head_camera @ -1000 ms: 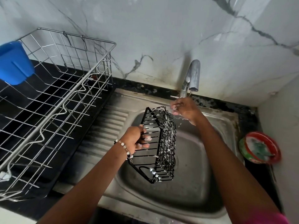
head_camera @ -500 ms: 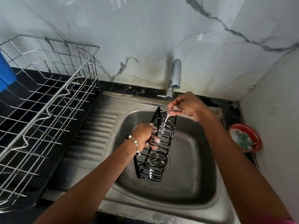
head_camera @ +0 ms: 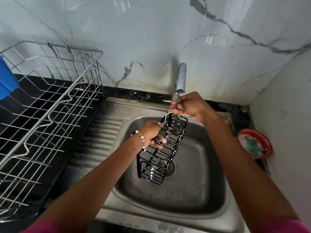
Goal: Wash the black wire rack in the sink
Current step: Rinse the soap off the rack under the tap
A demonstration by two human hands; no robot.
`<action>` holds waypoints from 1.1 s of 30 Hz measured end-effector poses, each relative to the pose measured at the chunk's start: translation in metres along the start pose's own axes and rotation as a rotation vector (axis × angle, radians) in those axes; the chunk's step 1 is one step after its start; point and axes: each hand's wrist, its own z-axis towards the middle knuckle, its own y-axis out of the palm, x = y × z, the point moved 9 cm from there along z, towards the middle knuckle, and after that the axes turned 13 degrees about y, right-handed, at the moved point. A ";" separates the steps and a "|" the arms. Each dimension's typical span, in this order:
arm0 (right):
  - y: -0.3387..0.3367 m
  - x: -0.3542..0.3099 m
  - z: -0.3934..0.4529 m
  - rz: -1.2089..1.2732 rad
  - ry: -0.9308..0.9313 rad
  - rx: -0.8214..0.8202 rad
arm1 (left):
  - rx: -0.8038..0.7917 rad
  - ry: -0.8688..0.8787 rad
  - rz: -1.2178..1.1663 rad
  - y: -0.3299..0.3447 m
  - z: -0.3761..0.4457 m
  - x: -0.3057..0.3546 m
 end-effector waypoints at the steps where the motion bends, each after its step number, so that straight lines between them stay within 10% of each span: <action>1: -0.002 -0.002 0.001 -0.027 -0.008 0.040 | 0.000 0.002 -0.011 0.001 0.001 0.000; 33: 0.025 -0.002 0.019 0.130 0.113 -0.010 | 0.075 -0.008 -0.212 -0.022 -0.025 -0.015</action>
